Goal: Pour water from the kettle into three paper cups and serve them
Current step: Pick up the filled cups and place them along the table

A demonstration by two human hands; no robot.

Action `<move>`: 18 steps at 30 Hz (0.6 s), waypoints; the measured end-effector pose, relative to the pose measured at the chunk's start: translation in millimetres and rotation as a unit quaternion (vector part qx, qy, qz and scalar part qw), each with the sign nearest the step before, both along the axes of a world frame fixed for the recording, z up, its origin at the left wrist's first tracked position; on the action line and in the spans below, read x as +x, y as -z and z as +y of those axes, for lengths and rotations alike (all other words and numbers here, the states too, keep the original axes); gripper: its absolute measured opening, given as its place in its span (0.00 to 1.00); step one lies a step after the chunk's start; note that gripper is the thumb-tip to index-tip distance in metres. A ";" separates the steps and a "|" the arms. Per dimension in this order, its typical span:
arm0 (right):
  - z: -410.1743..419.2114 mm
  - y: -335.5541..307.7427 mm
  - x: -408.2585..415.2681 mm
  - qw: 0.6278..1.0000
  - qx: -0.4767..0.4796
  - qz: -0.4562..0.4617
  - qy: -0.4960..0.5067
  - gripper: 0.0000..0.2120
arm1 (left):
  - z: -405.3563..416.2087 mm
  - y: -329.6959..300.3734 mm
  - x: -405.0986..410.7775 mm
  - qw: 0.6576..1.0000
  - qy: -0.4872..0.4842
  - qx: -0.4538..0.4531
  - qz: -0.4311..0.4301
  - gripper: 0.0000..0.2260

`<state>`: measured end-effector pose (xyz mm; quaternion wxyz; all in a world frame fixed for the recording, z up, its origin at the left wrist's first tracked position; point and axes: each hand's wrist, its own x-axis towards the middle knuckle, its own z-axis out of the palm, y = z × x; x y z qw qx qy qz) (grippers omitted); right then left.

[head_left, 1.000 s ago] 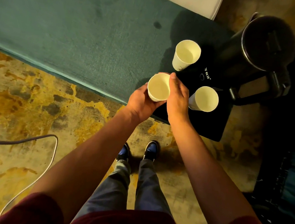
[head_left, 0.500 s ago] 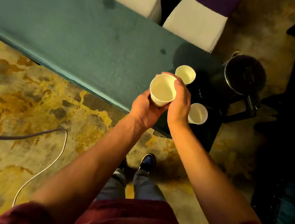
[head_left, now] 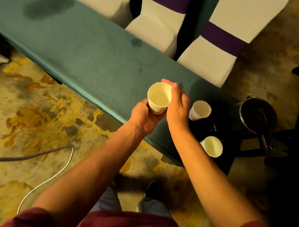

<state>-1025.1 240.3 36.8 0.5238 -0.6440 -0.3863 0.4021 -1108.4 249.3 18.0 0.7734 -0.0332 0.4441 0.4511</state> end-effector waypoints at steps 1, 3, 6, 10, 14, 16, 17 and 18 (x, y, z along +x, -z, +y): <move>10.3 0.0 -9.1 1.000 0.002 -0.003 0.008 0.17 | 11.5 -0.1 -10.0 1.000 0.006 0.004 -0.001 0.13; 23.3 1.4 -23.3 1.000 0.002 -0.005 0.023 0.17 | 28.3 3.8 -24.0 1.000 0.011 0.003 -0.002 0.13; 46.3 8.6 -47.7 0.999 0.004 -0.001 0.054 0.19 | 54.6 6.6 -46.3 0.999 0.046 0.006 -0.005 0.13; 75.1 13.5 -76.5 0.995 -0.003 0.021 0.093 0.20 | 88.9 8.3 -73.4 0.995 0.103 0.005 0.004 0.13; 103.4 17.5 -98.4 0.990 -0.003 0.051 0.133 0.19 | 125.2 10.6 -92.0 0.990 0.138 -0.001 0.025 0.13; 115.9 21.5 -102.0 0.987 -0.002 0.046 0.153 0.19 | 138.9 15.1 -94.4 0.988 0.155 -0.011 0.021 0.13; 121.2 25.0 -102.4 0.986 -0.002 0.042 0.161 0.19 | 144.9 17.2 -94.5 0.986 0.162 -0.016 0.020 0.13; 127.3 30.0 -101.7 0.985 0.001 0.041 0.167 0.19 | 151.8 20.9 -93.6 0.985 0.170 -0.018 0.022 0.13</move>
